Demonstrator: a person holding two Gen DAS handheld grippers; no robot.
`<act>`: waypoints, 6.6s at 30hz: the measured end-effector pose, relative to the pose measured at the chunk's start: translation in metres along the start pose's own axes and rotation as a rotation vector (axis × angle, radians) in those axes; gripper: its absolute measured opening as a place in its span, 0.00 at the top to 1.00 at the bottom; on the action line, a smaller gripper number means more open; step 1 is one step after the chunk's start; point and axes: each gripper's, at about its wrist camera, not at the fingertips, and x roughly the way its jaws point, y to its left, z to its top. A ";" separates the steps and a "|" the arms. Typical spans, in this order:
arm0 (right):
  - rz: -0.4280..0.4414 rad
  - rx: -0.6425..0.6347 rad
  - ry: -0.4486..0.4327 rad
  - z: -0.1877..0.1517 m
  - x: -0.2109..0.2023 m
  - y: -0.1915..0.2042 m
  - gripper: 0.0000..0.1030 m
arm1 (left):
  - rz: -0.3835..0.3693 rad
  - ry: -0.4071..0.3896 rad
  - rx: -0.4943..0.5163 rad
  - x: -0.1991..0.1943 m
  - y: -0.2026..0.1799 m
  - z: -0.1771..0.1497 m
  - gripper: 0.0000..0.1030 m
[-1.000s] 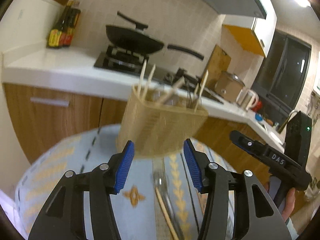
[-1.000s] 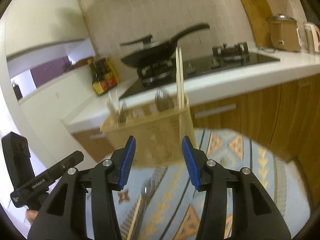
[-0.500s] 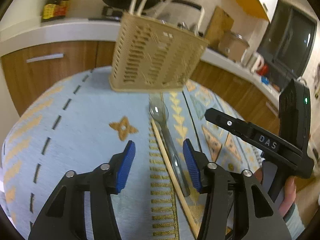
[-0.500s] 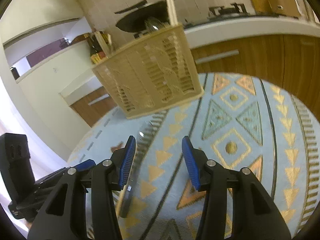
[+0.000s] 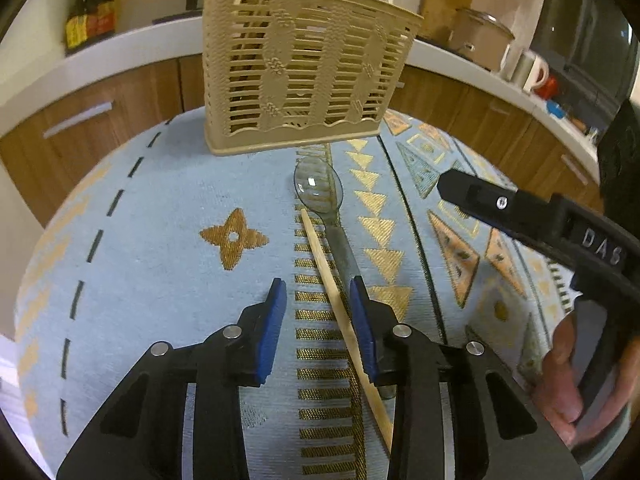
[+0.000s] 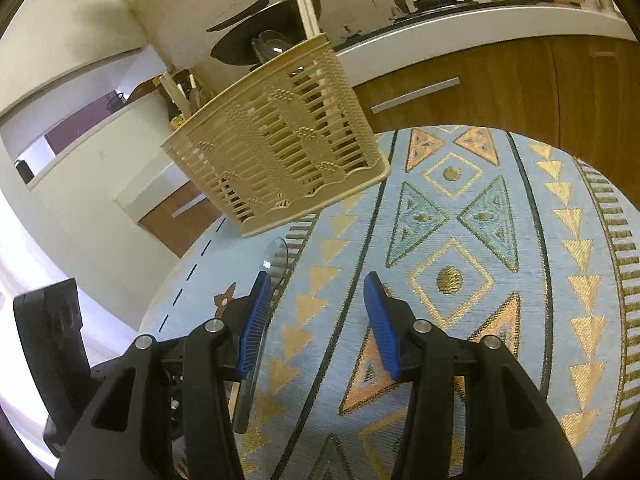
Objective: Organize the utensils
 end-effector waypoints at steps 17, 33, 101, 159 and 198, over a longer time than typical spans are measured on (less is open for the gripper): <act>0.004 -0.007 0.015 -0.002 0.001 0.004 0.57 | 0.123 0.061 0.096 0.002 -0.008 0.003 0.83; -0.077 -0.068 0.329 -0.003 0.053 0.053 0.64 | 0.045 0.025 -0.078 -0.018 0.037 -0.007 0.96; -0.136 -0.343 -0.404 0.196 -0.004 0.075 0.90 | -0.008 -0.778 -0.155 -0.076 0.056 0.223 0.96; -0.311 -0.412 -0.425 0.002 -0.031 0.063 0.24 | 0.329 -0.701 -0.127 -0.078 0.019 0.015 0.09; -0.310 -0.378 -0.342 0.007 -0.016 0.050 0.13 | 0.397 -0.652 -0.062 -0.071 0.005 0.014 0.07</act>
